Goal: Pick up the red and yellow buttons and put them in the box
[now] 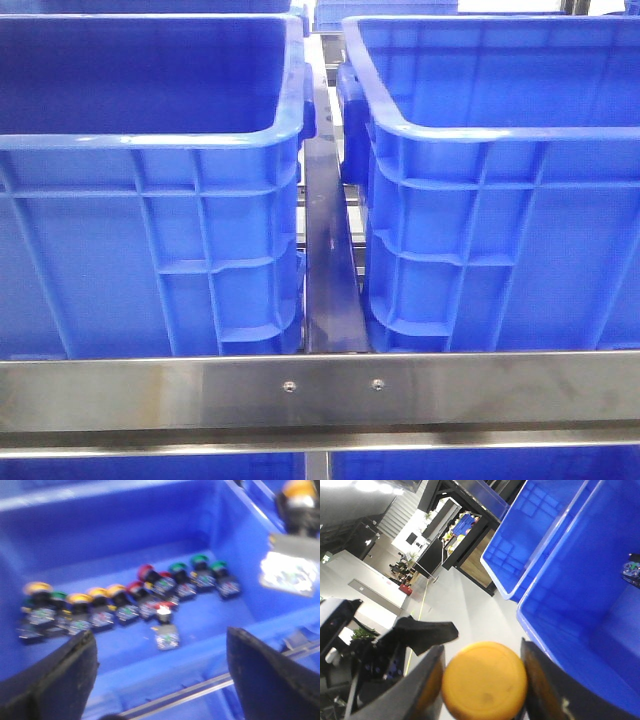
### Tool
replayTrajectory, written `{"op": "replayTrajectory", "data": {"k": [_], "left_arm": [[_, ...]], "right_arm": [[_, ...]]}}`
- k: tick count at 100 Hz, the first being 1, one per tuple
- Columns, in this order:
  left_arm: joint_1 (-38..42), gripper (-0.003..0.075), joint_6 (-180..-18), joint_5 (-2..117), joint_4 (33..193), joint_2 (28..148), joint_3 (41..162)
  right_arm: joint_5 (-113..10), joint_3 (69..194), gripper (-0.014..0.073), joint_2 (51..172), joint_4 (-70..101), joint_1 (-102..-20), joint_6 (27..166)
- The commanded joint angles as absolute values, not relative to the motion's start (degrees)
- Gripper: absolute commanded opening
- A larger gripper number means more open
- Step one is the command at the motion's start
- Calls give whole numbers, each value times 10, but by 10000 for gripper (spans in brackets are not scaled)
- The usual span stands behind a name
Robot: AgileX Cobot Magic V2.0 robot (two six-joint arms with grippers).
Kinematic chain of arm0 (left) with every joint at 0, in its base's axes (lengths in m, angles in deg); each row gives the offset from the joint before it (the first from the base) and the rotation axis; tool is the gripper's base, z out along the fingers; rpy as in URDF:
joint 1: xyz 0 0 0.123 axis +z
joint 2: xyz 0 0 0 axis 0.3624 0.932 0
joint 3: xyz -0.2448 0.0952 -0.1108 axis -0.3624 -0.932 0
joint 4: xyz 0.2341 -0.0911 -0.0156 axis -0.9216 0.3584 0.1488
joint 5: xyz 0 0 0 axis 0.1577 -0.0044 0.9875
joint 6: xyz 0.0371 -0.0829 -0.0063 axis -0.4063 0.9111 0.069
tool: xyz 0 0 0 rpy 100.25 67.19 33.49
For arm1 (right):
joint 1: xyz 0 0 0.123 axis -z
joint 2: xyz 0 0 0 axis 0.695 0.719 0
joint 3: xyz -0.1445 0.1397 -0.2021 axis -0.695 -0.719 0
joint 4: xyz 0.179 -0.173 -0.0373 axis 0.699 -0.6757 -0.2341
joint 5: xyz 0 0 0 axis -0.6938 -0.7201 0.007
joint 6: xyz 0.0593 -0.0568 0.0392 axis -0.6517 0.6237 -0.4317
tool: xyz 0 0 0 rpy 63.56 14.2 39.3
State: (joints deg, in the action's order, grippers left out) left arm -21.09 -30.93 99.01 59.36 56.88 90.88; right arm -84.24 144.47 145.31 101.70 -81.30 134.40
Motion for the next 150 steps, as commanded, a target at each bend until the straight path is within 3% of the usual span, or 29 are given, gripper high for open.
{"op": "replayTrajectory", "data": {"k": [1,41,95,129,150], "left_arm": [[-215,491,-303,926,603,574,908],[-215,491,-289,900,663,587,857],[-215,491,-235,890,577,623,855],[-215,491,-421,800,870,632,855],[-215,491,-421,793,854,632,855]], "right_arm": [[-860,1466,77,1430,1063,-813,1347],[-860,1466,77,1430,1063,-813,1347],[-873,1466,77,1430,1063,-813,1347],[-881,1466,77,1430,1063,-813,1347],[-881,1466,77,1430,1063,-813,1347]]}}
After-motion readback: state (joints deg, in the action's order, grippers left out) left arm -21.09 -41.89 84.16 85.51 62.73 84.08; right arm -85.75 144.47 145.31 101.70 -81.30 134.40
